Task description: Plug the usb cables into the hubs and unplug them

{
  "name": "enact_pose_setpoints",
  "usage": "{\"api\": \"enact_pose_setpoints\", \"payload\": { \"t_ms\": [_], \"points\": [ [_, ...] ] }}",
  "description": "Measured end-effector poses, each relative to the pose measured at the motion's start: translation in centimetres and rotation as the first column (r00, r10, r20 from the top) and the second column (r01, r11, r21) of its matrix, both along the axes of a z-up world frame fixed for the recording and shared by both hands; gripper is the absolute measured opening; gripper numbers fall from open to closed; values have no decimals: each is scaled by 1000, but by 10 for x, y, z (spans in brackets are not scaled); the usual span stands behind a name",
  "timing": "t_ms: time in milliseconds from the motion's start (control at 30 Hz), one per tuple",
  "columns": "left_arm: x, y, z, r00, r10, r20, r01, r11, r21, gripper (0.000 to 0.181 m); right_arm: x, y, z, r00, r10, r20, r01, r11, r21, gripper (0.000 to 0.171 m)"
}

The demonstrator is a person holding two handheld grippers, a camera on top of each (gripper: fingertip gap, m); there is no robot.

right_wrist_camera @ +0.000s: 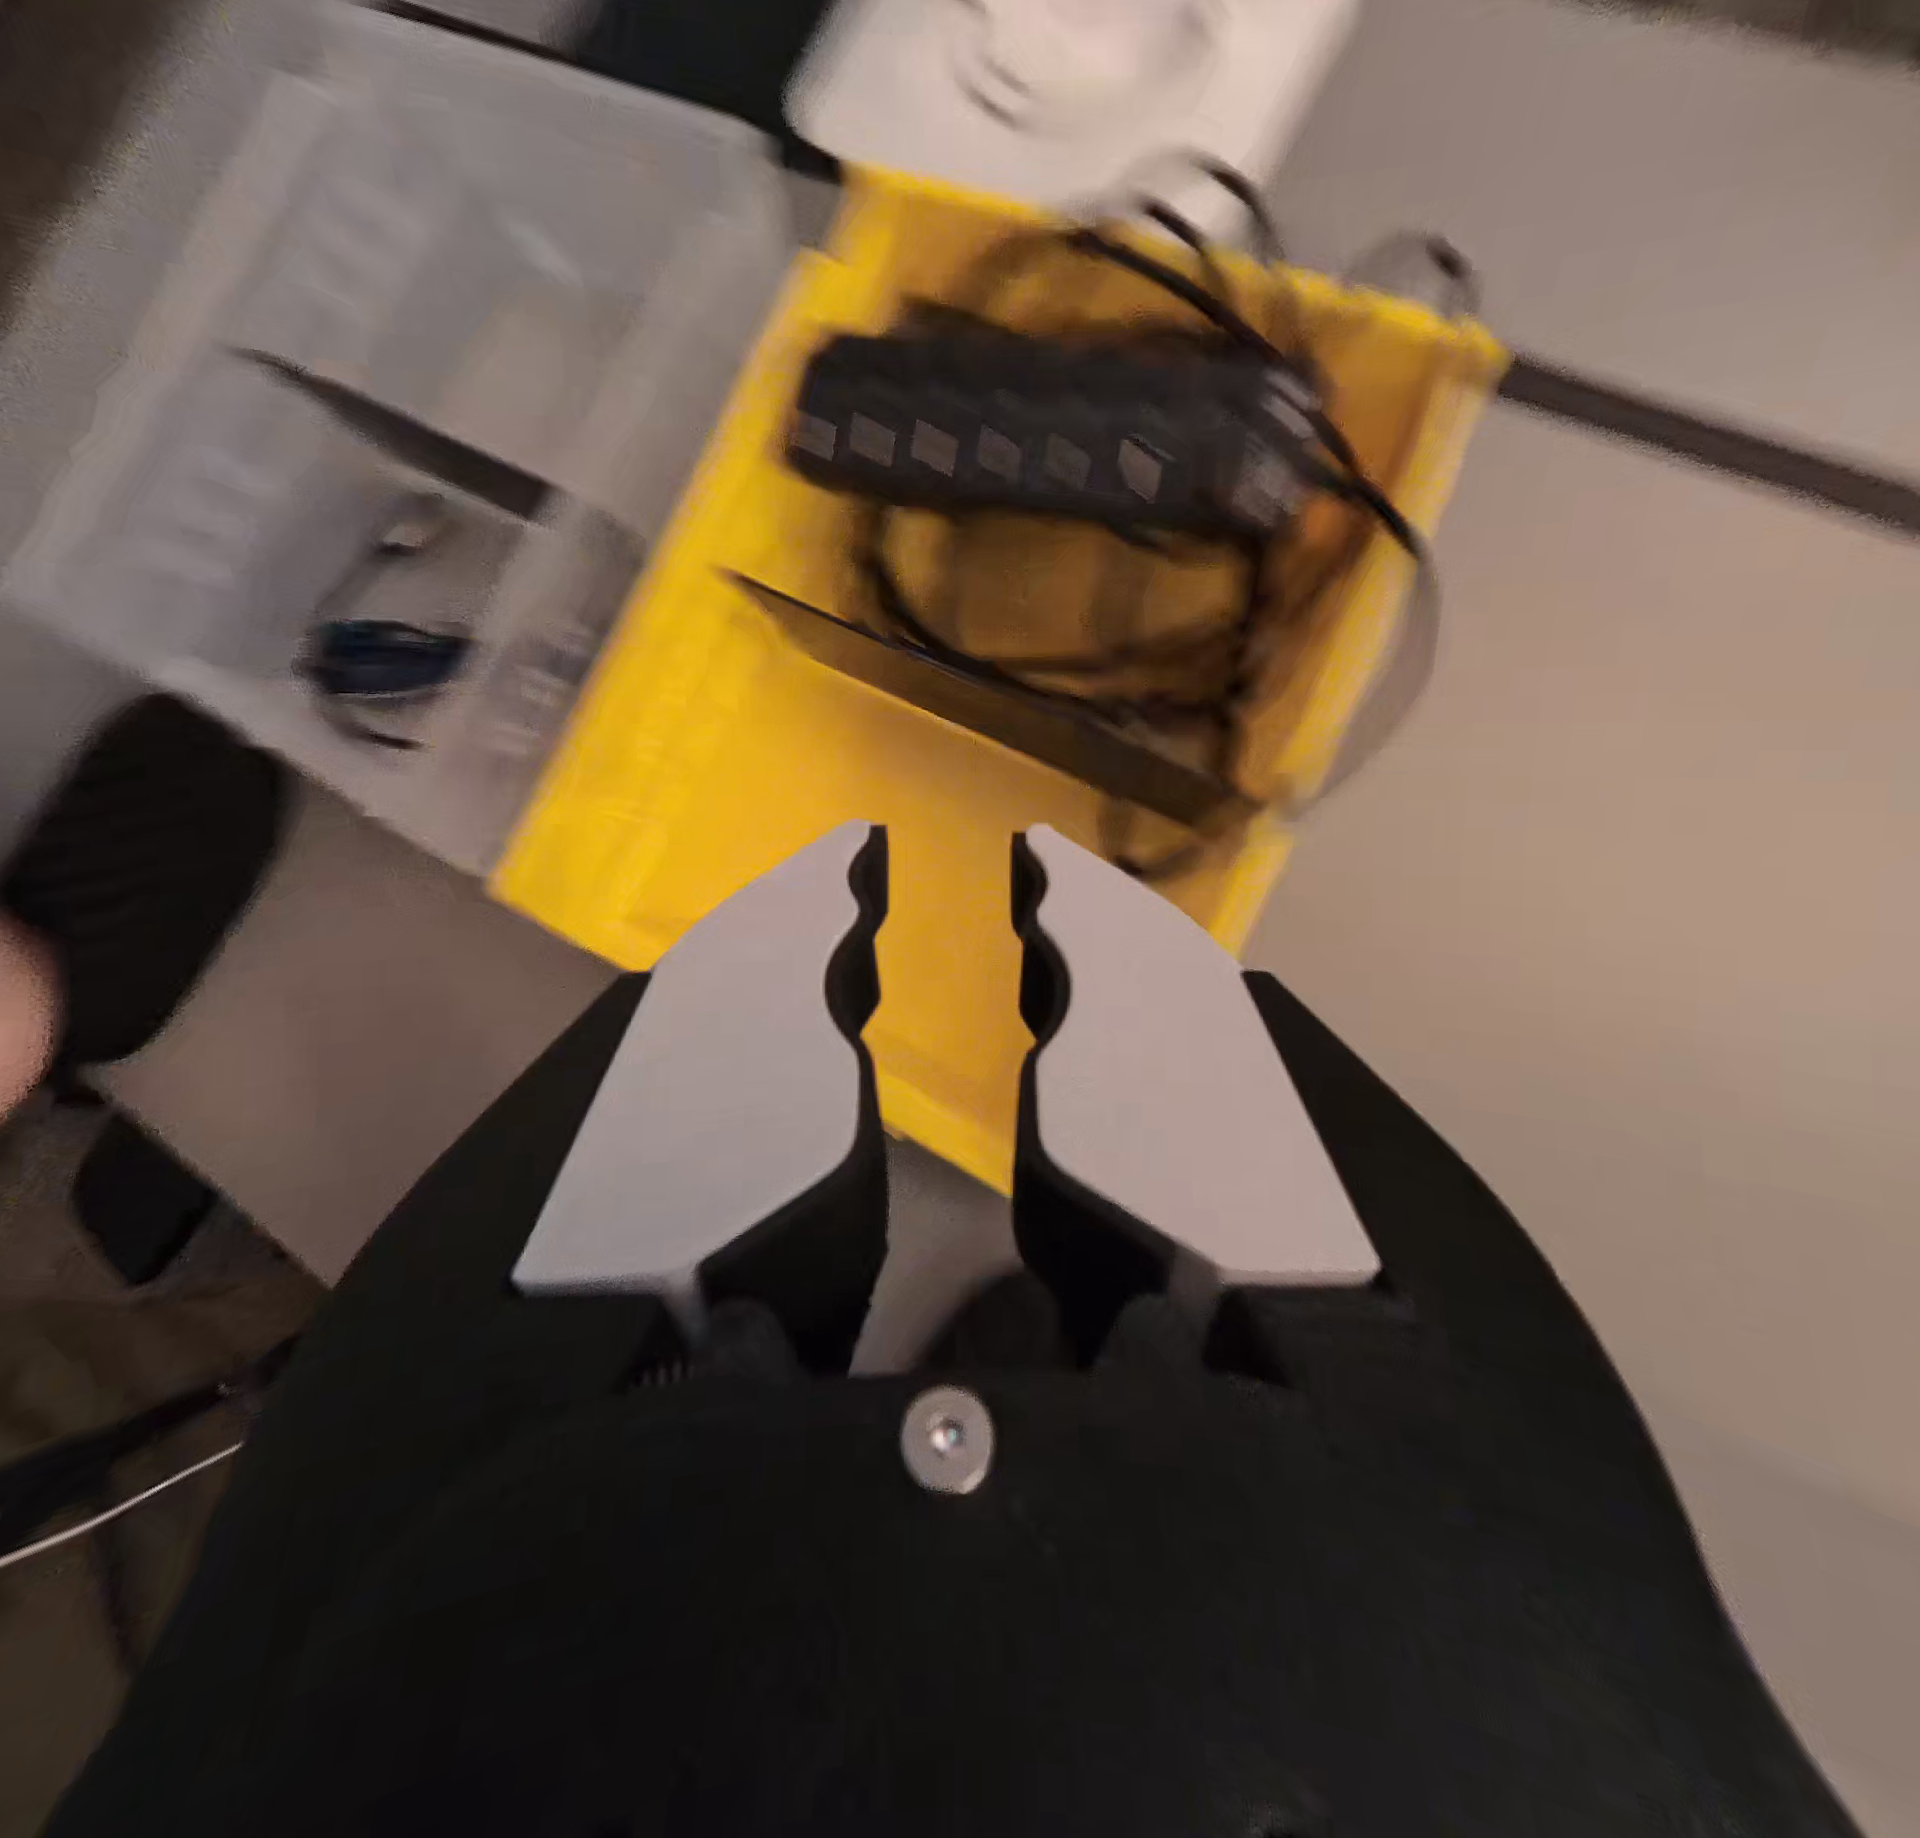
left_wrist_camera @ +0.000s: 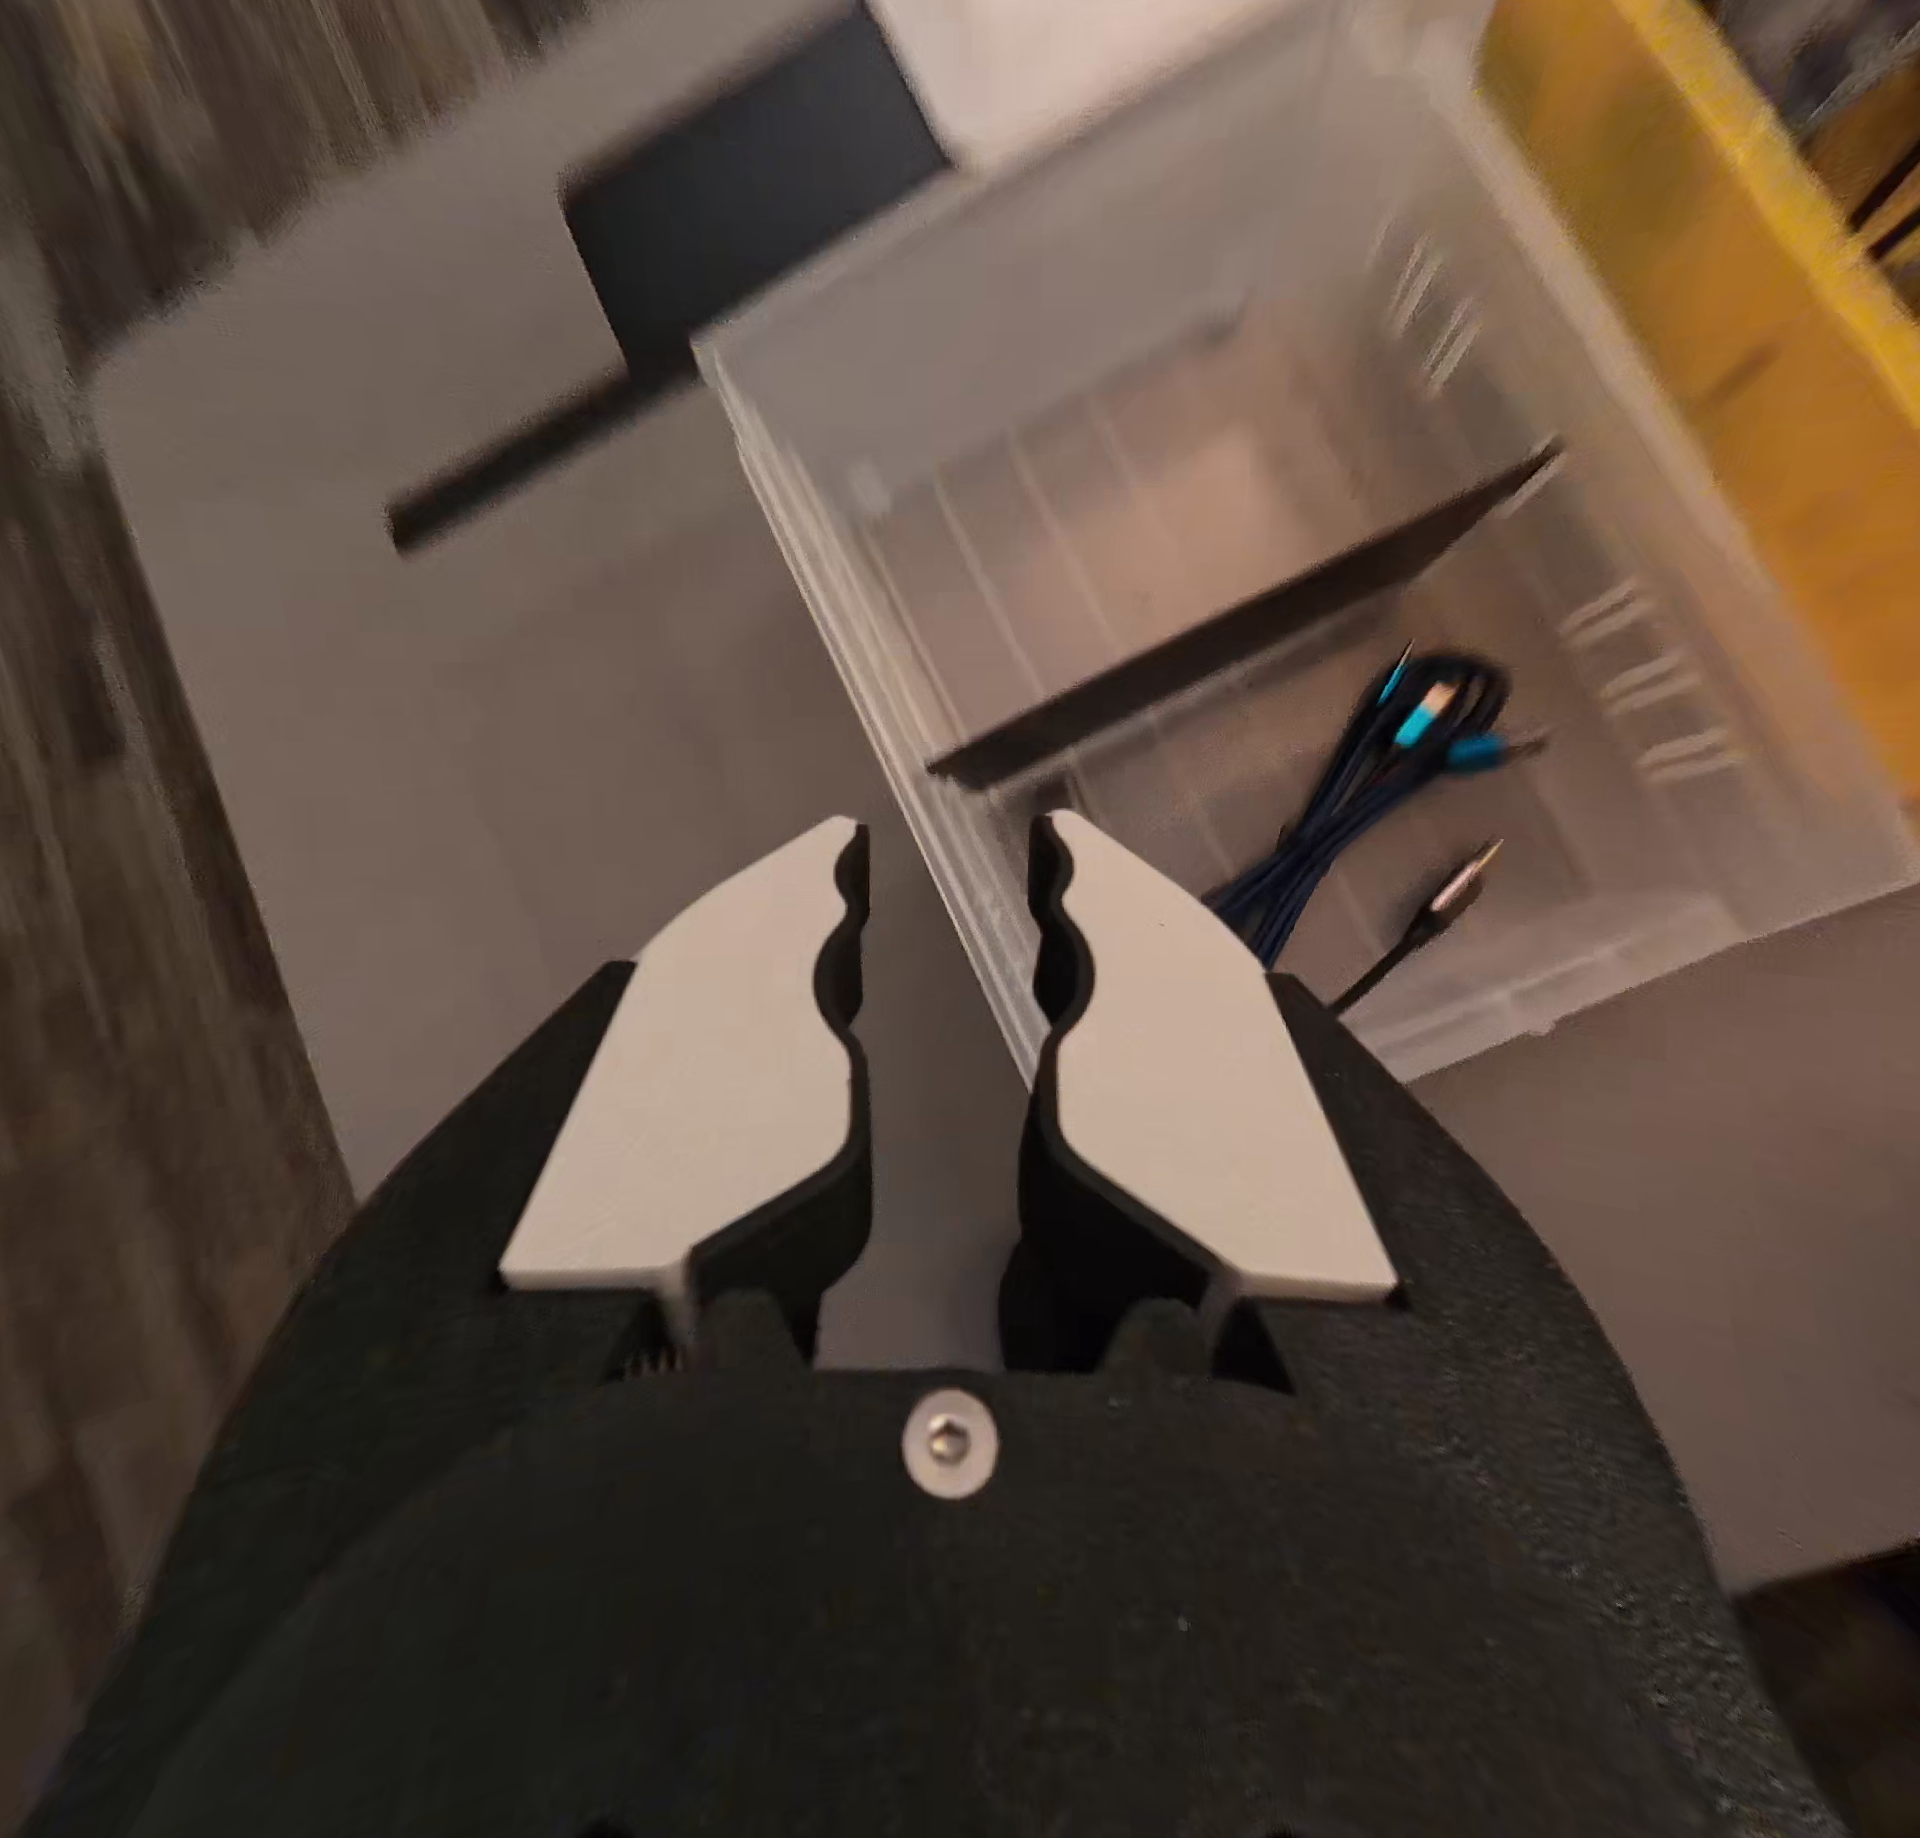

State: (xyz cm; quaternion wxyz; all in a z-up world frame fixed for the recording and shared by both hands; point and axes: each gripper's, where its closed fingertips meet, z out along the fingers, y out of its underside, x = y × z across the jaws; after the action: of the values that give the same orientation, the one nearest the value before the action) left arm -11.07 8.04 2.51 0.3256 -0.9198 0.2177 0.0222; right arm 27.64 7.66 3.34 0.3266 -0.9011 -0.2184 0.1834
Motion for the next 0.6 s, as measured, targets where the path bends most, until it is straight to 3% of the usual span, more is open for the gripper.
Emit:
{"api": "enact_pose_setpoints", "payload": {
  "t_ms": [133,167,233,300,367,467,600],
  "points": [
    [15,1,59,993,-73,90,45,957,285,28,-124,-1,17,966,251,-65,-238,959,156,32],
    [18,1,72,990,-89,106,46,934,353,30,-152,6,10,961,269,-67,-257,955,149,45],
    [22,2,104,980,-113,163,14,859,512,41,-190,25,-20,958,284,44,-286,957,46,48],
    [23,-1,129,965,-134,225,-40,773,633,40,-203,57,-45,960,220,175,-222,975,-11,49],
    [23,-7,143,952,-158,261,-72,715,695,37,-210,80,-60,963,169,211,-159,985,-66,44],
    [26,-15,152,936,-212,280,-58,692,720,37,-215,90,-81,973,127,194,-86,974,-209,43],
    [25,-21,165,914,-269,305,-65,643,763,35,-208,93,-106,954,104,282,-14,952,-304,43]
  ]
}}
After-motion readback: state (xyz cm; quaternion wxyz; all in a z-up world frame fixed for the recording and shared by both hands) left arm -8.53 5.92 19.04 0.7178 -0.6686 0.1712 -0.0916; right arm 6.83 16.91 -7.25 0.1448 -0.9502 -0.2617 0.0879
